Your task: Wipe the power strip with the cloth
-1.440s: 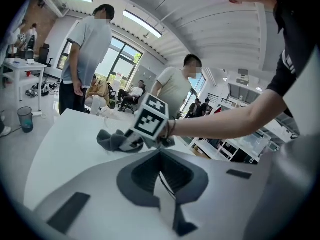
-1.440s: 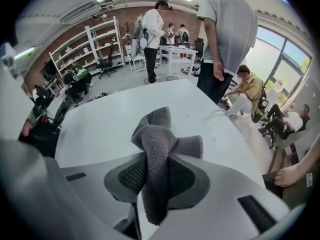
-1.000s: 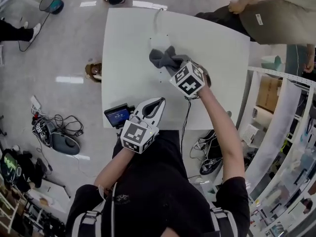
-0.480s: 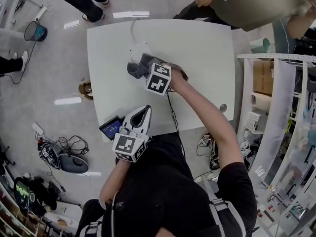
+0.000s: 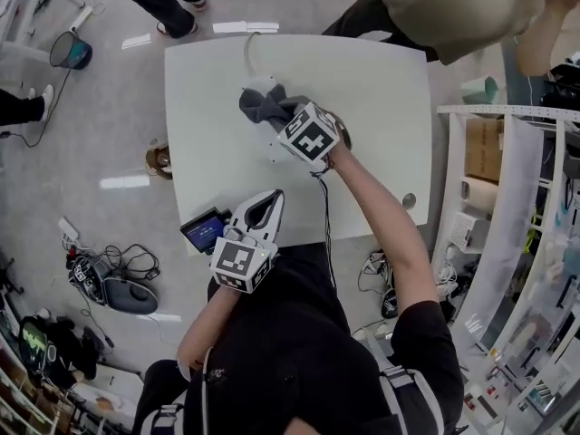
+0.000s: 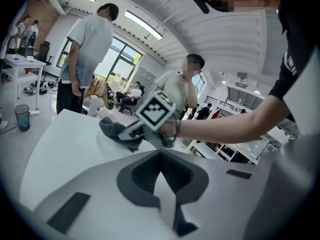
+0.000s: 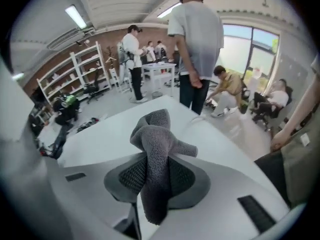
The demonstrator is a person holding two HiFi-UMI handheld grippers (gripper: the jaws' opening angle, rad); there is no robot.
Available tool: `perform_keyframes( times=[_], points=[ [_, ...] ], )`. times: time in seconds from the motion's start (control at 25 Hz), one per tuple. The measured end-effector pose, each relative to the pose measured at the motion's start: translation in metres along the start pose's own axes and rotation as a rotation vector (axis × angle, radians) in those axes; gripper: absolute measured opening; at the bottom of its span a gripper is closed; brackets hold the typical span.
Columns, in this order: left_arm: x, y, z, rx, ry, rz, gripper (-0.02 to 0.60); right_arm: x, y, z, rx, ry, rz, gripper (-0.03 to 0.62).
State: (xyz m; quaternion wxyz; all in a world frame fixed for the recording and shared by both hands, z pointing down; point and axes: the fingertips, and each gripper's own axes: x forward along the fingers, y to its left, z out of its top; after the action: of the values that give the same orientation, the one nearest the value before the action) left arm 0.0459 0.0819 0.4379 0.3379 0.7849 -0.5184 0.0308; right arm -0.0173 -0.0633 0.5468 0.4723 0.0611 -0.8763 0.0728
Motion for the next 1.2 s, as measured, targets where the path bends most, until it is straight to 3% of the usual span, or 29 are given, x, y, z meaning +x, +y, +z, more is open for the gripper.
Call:
perform_keyframes(
  times=[0.08, 0.2, 0.4, 0.6, 0.68, 0.72, 0.84, 0.96, 1.04, 1.2],
  points=[
    [-0.002, -0.002, 0.001, 0.019, 0.002, -0.009, 0.037, 0.024, -0.035, 0.035, -0.011, -0.015, -0.115, 0.109],
    [-0.009, -0.002, 0.0, 0.04, 0.012, -0.005, 0.037, 0.059, -0.05, 0.047, -0.084, 0.095, -0.146, 0.109],
    [-0.026, 0.016, -0.002, 0.014, -0.003, 0.025, 0.037, 0.058, -0.006, 0.019, -0.198, 0.171, -0.073, 0.109],
    [-0.027, 0.016, -0.006, 0.008, 0.014, 0.025, 0.037, 0.021, 0.066, -0.049, -0.208, 0.172, 0.08, 0.109],
    [-0.026, 0.012, -0.003, 0.023, 0.019, 0.016, 0.037, 0.007, 0.074, -0.058, -0.125, 0.169, 0.173, 0.109],
    [-0.026, 0.01, -0.001, 0.028, 0.02, 0.015, 0.037, 0.003, 0.059, -0.051, -0.039, 0.123, 0.174, 0.109],
    [-0.023, 0.005, -0.004, 0.028, 0.035, 0.022, 0.037, 0.006, -0.037, -0.01, 0.291, -0.082, 0.022, 0.109],
    [-0.024, -0.004, -0.008, 0.041, 0.047, 0.028, 0.037, 0.025, -0.083, 0.003, 0.513, -0.128, 0.019, 0.109],
    [-0.026, -0.005, -0.008, 0.047, 0.042, 0.035, 0.037, 0.034, -0.078, -0.003, 0.564, -0.103, 0.068, 0.109],
    [-0.028, 0.0, -0.009, 0.031, 0.028, 0.054, 0.037, 0.025, -0.046, -0.026, 0.553, -0.092, 0.131, 0.109]
  ],
)
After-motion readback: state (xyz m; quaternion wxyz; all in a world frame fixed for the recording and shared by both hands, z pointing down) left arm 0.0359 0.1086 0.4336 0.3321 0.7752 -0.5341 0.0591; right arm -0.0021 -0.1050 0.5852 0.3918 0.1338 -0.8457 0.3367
